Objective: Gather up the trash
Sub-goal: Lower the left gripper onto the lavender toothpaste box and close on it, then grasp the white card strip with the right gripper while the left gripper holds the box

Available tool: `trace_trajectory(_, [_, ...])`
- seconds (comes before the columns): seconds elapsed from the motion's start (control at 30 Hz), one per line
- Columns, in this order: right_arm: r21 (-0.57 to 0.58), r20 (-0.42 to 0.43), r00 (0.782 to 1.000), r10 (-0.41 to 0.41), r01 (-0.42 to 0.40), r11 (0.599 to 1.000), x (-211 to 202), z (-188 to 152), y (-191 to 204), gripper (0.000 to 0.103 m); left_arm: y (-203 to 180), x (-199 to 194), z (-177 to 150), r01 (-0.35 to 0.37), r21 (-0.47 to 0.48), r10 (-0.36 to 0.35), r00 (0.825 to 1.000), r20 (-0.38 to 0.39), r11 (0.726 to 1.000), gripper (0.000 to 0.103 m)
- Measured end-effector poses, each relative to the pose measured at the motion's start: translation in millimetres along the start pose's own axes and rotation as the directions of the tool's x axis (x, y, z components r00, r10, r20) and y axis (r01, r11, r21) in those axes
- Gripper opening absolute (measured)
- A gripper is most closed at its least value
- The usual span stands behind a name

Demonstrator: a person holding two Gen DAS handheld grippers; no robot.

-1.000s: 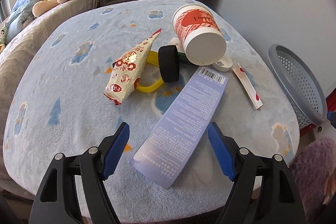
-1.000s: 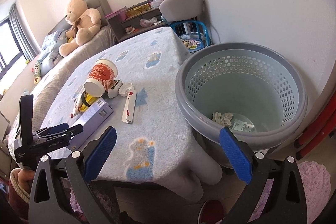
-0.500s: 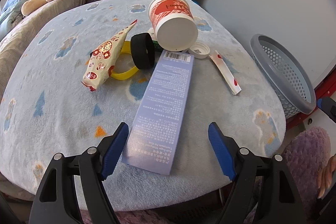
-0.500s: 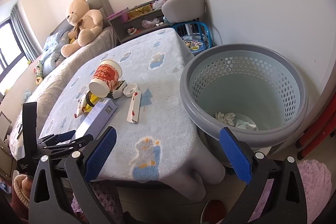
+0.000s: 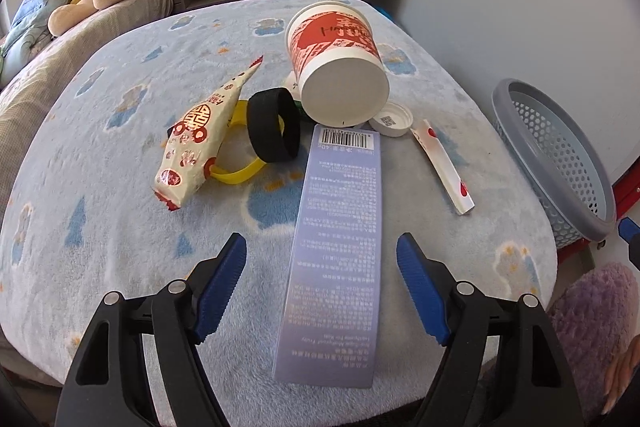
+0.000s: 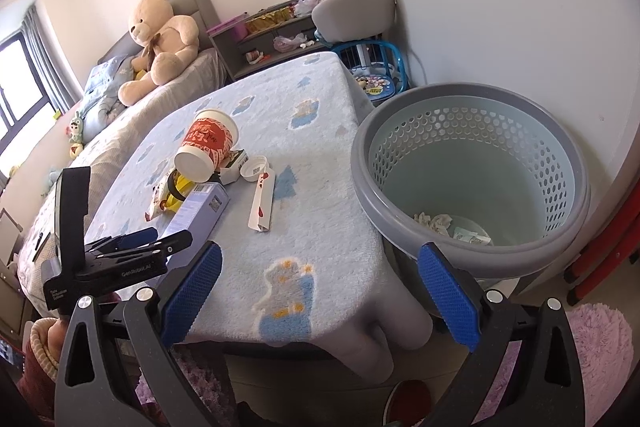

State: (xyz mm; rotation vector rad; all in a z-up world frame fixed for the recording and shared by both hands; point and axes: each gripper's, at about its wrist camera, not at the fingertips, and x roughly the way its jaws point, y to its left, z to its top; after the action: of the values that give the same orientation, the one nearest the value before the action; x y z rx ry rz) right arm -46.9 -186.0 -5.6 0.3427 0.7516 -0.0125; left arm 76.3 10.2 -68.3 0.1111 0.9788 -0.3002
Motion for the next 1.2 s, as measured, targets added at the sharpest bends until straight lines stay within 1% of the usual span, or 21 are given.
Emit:
trace_trajectory(0.17, [-0.002,-0.009,1.0,0.001,-0.001,1.0,4.5,-0.7,2.2,0.096,-10.9,15.4,4.9,-0.002,0.03,0.003,1.0,-0.022,1.0,0.074])
trace_trajectory(0.27, [-0.005,-0.013,1.0,-0.004,0.003,1.0,6.4,-0.1,4.1,0.096,-16.0,20.3,4.9,-0.02,0.043,0.021,0.999,-0.028,0.999,0.074])
trace_trajectory(0.33, [-0.002,-0.015,1.0,-0.004,0.004,1.0,7.6,0.5,3.6,0.096,-16.3,21.7,3.9,-0.019,0.036,0.02,0.999,-0.03,0.999,0.072])
trace_trajectory(0.37, [0.0,-0.016,1.0,-0.004,0.004,1.0,8.5,0.6,3.6,0.096,-15.6,22.5,2.9,-0.012,0.03,0.013,0.999,-0.034,0.999,0.07])
trace_trajectory(0.4, [0.002,-0.019,1.0,-0.003,0.003,1.0,10.2,1.2,3.5,0.096,-15.3,23.8,1.8,-0.006,0.026,0.007,0.999,-0.04,1.0,0.06])
trace_trajectory(0.43, [0.004,-0.022,1.0,-0.003,0.003,1.0,11.5,1.1,3.1,0.096,-14.8,25.3,0.5,-0.009,0.026,0.01,0.999,-0.047,1.0,0.053])
trace_trajectory(0.47, [0.005,-0.025,1.0,-0.003,0.003,1.0,12.7,0.9,3.3,0.096,-14.8,24.0,-1.0,-0.017,0.031,0.018,0.999,-0.037,0.999,0.051])
trace_trajectory(0.5, [0.006,-0.028,1.0,-0.002,0.002,1.0,14.1,0.8,3.7,0.096,-14.9,22.7,-2.3,-0.015,0.035,0.017,0.999,-0.033,0.999,0.044])
trace_trajectory(0.53, [0.006,-0.032,0.999,-0.001,0.001,1.0,15.7,0.9,4.2,0.096,-14.6,21.0,-4.0,-0.009,0.036,0.011,0.999,-0.033,0.999,0.043])
trace_trajectory(0.67, [0.0,-0.042,0.999,0.003,-0.003,1.0,21.6,1.6,7.6,0.096,-13.3,9.7,-14.3,0.018,0.027,-0.017,1.0,-0.022,0.999,0.042])
trace_trajectory(0.8, [-0.019,-0.053,0.999,0.002,-0.003,1.0,29.9,5.3,14.0,0.096,-12.0,-7.9,-22.9,0.02,0.02,-0.02,1.0,-0.002,1.0,0.042])
trace_trajectory(0.9, [-0.041,-0.057,0.998,0.014,-0.016,0.999,37.8,11.8,22.5,0.096,-9.5,-26.3,-25.7,0.004,0.019,-0.005,0.999,0.034,1.0,0.042])
trace_trajectory(1.0, [-0.074,-0.056,0.998,0.023,-0.027,0.997,47.7,18.5,34.3,0.096,-2.0,-45.0,-24.1,-0.007,-0.003,0.007,0.997,0.074,1.0,0.042])
trace_trajectory(1.13, [-0.117,-0.082,0.996,0.018,-0.028,0.993,70.6,24.7,50.6,0.096,9.9,-65.9,-19.2,-0.029,-0.031,0.032,0.991,0.134,0.999,0.043])
trace_trajectory(1.2, [-0.144,-0.092,0.996,0.006,-0.02,0.989,82.9,25.3,57.3,0.096,16.0,-70.4,-16.8,-0.052,-0.039,0.057,0.987,0.152,0.998,0.043])
